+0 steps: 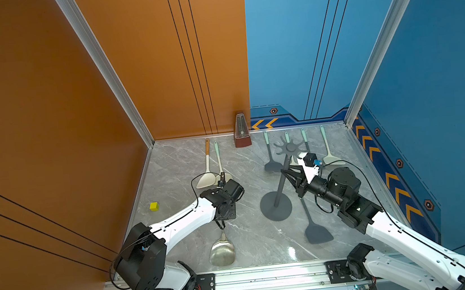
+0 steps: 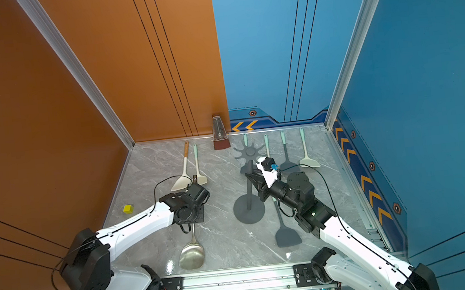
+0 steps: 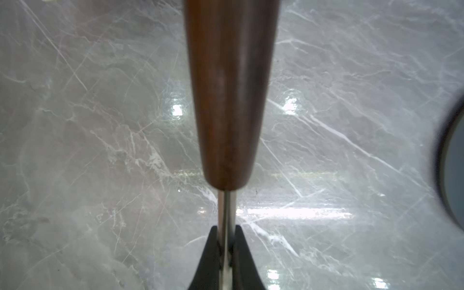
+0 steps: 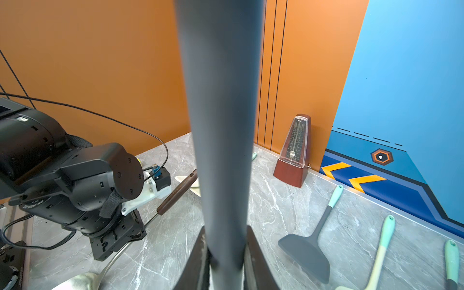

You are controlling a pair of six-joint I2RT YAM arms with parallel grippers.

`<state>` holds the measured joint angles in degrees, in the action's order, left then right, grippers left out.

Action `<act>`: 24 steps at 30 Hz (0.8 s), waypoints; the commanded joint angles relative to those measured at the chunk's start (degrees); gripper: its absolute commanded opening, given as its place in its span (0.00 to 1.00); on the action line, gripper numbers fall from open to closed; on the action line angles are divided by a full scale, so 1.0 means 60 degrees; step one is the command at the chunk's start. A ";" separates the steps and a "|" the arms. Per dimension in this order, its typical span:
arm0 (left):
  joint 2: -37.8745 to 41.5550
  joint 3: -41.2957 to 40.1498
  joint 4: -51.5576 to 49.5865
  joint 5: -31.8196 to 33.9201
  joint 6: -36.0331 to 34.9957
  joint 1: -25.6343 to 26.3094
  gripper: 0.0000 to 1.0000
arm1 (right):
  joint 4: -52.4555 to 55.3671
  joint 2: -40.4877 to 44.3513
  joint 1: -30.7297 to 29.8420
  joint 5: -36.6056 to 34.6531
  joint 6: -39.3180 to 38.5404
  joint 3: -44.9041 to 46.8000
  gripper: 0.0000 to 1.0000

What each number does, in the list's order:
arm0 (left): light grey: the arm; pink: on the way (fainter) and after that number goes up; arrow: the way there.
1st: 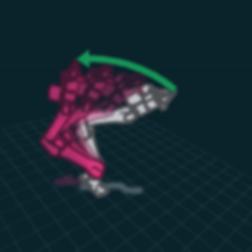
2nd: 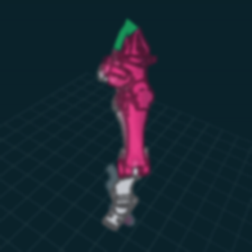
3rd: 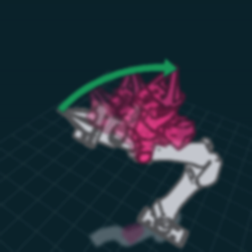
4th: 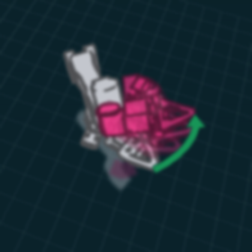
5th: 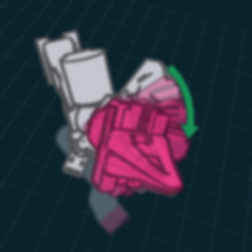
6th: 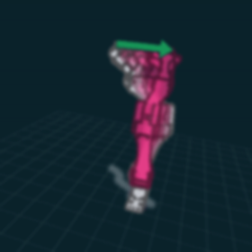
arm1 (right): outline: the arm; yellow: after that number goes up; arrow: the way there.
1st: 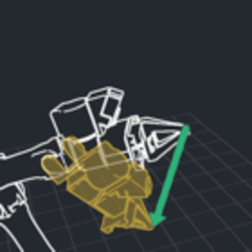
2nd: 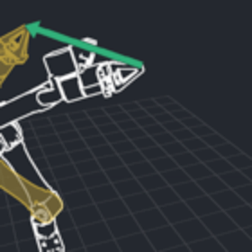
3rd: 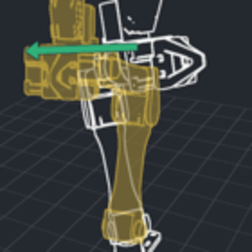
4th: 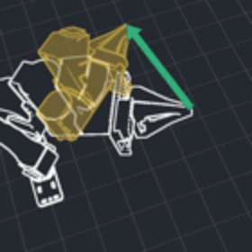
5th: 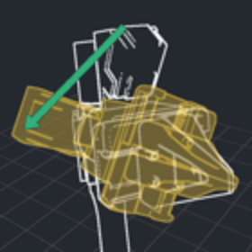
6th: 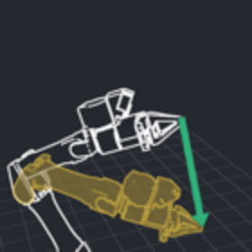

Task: Take the spatula off the kitchen utensil rack
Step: Place the spatula at the center of the board.

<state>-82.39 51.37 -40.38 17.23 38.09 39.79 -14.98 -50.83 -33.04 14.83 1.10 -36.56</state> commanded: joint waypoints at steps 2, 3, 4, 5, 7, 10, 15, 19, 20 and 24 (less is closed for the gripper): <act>-0.0481 -0.0184 0.0315 0.0355 0.0291 -0.0073 0.00 | 0.1608 -0.0015 -0.0056 -0.0226 0.0226 0.0539 0.00; -0.0660 -0.0185 0.0432 0.0329 0.0273 -0.0083 0.00 | 0.1617 0.0022 -0.0055 -0.0264 0.0226 0.0554 0.00; -0.0832 -0.0180 0.0479 0.0336 0.0292 -0.0109 0.00 | 0.1657 0.0047 -0.0057 -0.0287 0.0215 0.0545 0.00; -0.0994 -0.0175 0.0529 0.0328 0.0290 -0.0127 0.00 | 0.1695 0.0066 -0.0057 -0.0293 0.0202 0.0556 0.00; -0.1323 -0.0198 0.0616 0.0341 0.0330 -0.0195 0.00 | 0.1789 0.0159 -0.0066 -0.0336 0.0212 0.0570 0.00; -0.1669 -0.0367 0.0929 0.0234 0.0376 -0.0264 0.00 | 0.1895 0.0293 -0.0059 -0.0449 0.0179 0.0644 0.00; -0.1982 -0.0503 0.1278 0.0252 0.0380 -0.0377 0.00 | 0.1904 0.0291 -0.0058 -0.0493 0.0186 0.0678 0.00; -0.2040 -0.0534 0.1510 0.0275 0.0258 -0.0597 0.07 | 0.1908 0.0207 -0.0051 -0.0494 0.0194 0.0658 0.00; -0.2030 -0.0522 0.1562 0.0283 0.0192 -0.0649 0.09 | 0.1911 0.0210 -0.0054 -0.0494 0.0197 0.0652 0.00; -0.1937 -0.0370 0.1658 0.0362 -0.0057 -0.0842 0.17 | 0.1977 0.0253 -0.0060 -0.0522 0.0197 0.0614 0.00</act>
<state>-92.58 49.71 -32.99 18.37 38.68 35.90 -14.11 -48.25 -33.36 13.28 1.30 -35.18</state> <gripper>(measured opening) 0.164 0.192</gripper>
